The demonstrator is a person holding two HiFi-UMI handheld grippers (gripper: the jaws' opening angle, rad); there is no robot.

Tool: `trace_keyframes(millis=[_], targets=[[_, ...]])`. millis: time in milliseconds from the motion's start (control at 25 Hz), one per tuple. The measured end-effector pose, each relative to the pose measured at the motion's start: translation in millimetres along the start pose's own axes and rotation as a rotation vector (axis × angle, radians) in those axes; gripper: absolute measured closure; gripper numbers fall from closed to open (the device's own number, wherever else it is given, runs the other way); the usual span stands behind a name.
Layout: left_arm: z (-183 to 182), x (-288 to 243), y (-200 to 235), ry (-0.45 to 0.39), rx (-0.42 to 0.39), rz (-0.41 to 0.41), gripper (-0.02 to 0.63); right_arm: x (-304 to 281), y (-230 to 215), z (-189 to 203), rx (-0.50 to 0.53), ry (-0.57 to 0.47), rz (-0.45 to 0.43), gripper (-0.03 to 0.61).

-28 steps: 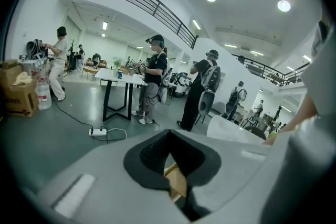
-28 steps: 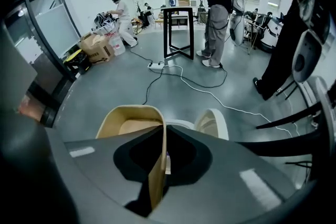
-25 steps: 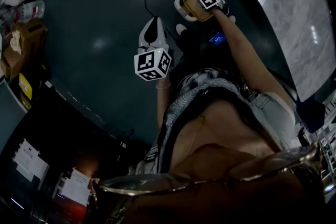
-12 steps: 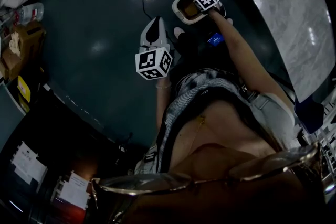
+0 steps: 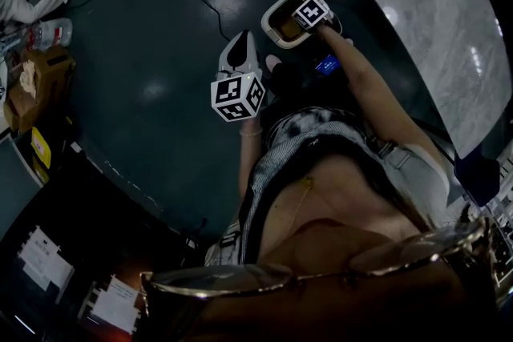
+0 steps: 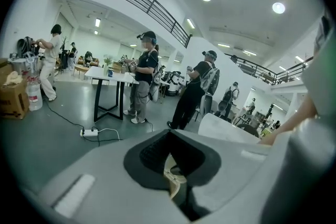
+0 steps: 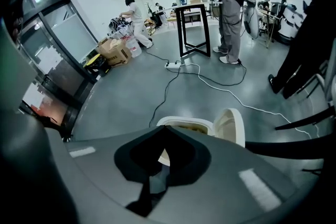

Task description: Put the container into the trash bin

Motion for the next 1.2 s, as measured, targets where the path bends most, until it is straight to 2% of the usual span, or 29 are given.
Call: trace_keyframes(millis=[200,400,600,960,1200], targets=[[-1.4,-4.3,-7.7,0.007,-0.014,0.023,0.614,26.3,13.1,-8.1,0.06,-0.069,-0.083,0.552],[-4.3,-5.7,-12.3,0.01,-0.036,0.051,0.614,84.7,37.6,-25.9,0.154,-0.188,-0.131,0.552],[-9.4,-10.5,-20.2,0.005,-0.061,0.074,0.614,147.2,56.5,-33.8,0.239,-0.299,-0.107,0.552],[-23.2,-14.0,-37.9,-0.029,-0.078,0.12,0.614,237.0,93.2,-16.6,0.261,-0.452,-0.076,0.552],[-43.2,-7.0,-57.1,-0.097,-0.112,0.18,0.614,286.3,119.7,-3.5,0.247,-0.668,-0.033,0.552]])
Point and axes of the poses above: the fingertips, and each gripper's own axes: x backward along the fingers, y to its left, z out of its underside, the point moved 10 cm from there along x, backward along the fingers, and after that the axes turned 8 degrees about y, right-handed, at the moved point
